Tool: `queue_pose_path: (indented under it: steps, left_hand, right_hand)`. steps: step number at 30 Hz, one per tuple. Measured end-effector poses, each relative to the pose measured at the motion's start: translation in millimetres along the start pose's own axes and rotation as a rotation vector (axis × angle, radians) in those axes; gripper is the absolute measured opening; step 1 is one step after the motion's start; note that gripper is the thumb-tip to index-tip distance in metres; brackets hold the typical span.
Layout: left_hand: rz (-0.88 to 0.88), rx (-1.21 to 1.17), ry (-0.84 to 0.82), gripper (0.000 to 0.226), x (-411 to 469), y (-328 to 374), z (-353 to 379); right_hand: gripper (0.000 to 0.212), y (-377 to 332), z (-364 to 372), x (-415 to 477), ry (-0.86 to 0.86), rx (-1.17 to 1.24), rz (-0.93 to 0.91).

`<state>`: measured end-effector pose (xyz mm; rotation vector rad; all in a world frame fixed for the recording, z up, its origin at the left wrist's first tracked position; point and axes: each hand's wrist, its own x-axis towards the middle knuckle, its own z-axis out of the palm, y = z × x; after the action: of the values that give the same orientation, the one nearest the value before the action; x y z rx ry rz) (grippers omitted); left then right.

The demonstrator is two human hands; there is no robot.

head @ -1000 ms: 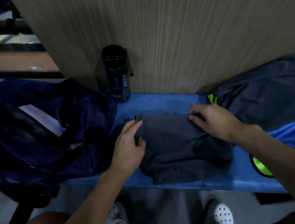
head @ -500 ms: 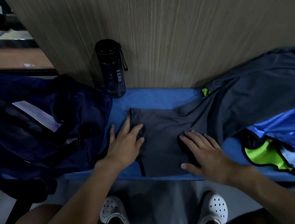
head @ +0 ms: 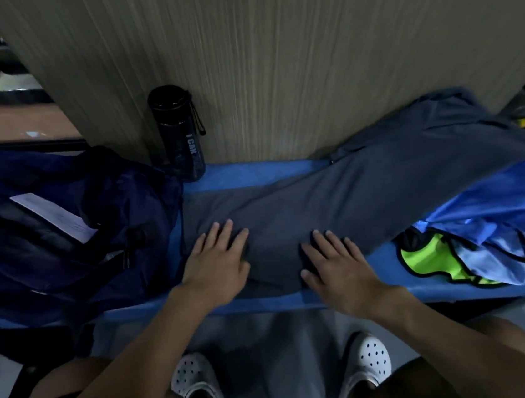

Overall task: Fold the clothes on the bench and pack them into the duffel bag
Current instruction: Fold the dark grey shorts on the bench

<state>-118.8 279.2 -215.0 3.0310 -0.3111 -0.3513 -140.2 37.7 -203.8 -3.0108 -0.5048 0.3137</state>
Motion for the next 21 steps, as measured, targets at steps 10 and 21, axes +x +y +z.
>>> queue_pose_path:
  steps: [10, 21]
  left_hand:
    - [-0.009, -0.041, -0.077, 0.054, 19, 38, -20]
    - [0.06, -0.195, 0.072, 0.051, 95, 25, -67]
  right_hand:
    - [0.063, 20, -22, -23, -0.174, 0.028, -0.044]
    - [0.044, 81, -96, 68, 0.124, -0.076, -0.043]
